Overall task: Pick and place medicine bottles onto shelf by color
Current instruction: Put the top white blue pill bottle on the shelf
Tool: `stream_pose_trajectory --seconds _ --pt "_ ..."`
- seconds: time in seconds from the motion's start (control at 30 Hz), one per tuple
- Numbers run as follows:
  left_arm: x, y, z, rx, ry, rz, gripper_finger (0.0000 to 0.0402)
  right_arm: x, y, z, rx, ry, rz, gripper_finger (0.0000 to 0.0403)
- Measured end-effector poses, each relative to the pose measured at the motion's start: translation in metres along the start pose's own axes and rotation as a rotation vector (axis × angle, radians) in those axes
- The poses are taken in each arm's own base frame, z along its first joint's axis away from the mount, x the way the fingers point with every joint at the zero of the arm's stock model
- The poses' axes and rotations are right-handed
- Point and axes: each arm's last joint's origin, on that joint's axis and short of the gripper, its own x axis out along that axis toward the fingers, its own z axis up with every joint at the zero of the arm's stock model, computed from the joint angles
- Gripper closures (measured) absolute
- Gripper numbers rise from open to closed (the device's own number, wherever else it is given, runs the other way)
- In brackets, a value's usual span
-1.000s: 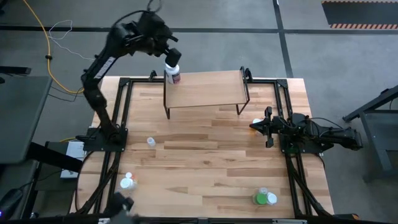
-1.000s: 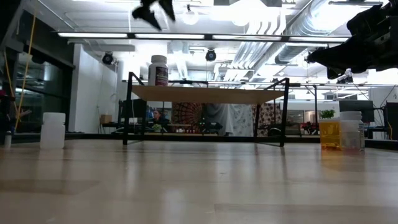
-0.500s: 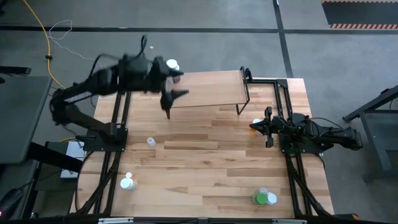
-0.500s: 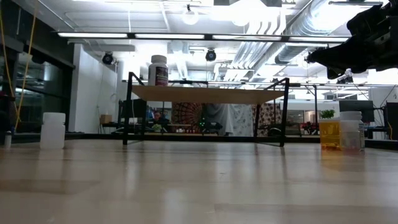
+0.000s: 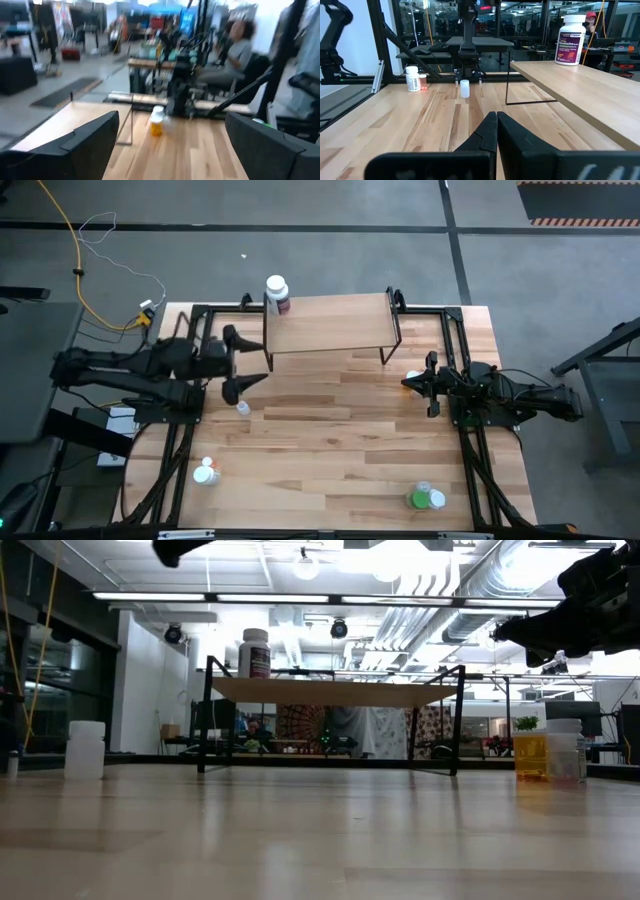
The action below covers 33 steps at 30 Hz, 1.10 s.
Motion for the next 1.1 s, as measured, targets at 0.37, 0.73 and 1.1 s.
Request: stream_pose_trajectory --seconds 0.37,0.73,1.1 --pt "-0.024 0.003 -0.011 0.020 -0.114 -0.015 0.0046 0.000 0.000 0.000 0.000 0.000 0.000 0.0402" --pt "-0.023 0.003 -0.012 0.022 -0.103 -0.022 0.0046 0.000 0.000 0.000 0.000 -0.003 0.000 0.0402" --pt "-0.023 0.003 -0.013 0.022 -0.101 -0.015 0.0046 -0.001 0.000 0.014 0.144 -0.147 0.005 0.0402"
